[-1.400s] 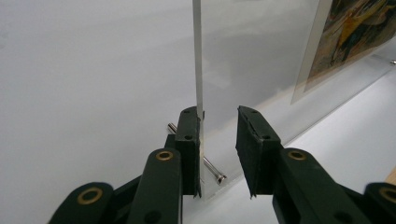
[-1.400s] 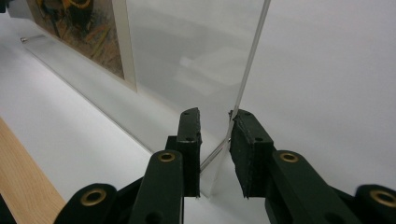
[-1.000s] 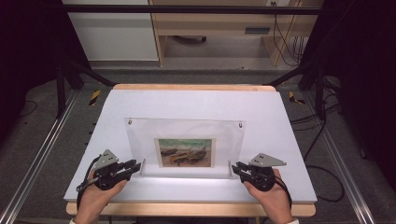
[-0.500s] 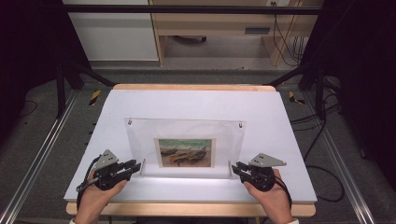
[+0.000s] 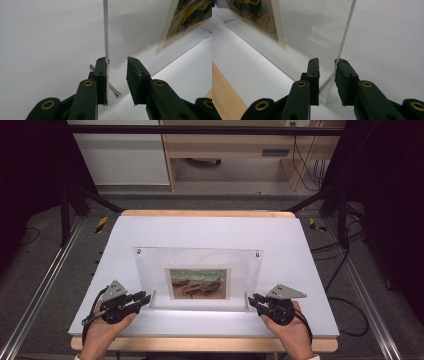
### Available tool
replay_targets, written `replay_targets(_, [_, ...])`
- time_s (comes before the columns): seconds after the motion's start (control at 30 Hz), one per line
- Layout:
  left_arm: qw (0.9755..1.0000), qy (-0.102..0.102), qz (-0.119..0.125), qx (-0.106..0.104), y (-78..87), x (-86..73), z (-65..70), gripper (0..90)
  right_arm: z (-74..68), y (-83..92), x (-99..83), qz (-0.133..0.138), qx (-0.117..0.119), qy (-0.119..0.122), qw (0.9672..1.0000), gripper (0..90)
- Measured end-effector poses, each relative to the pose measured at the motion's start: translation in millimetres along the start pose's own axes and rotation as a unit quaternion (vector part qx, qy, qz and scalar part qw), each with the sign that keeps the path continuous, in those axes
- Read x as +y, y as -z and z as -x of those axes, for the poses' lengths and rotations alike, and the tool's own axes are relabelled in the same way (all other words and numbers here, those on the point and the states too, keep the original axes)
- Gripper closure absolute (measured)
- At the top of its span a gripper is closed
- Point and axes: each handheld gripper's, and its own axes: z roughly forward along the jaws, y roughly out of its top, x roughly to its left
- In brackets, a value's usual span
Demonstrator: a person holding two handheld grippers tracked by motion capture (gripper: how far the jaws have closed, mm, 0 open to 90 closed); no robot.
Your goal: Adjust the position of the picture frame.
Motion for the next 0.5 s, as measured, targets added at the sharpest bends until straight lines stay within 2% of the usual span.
replay_targets(0.5, [1.0, -0.008, -0.005, 0.002, 0.7, -1.5, 1.3, 69.1, -1.8, 1.2, -1.1, 0.0, -0.002, 0.005, 1.0, 73.9])
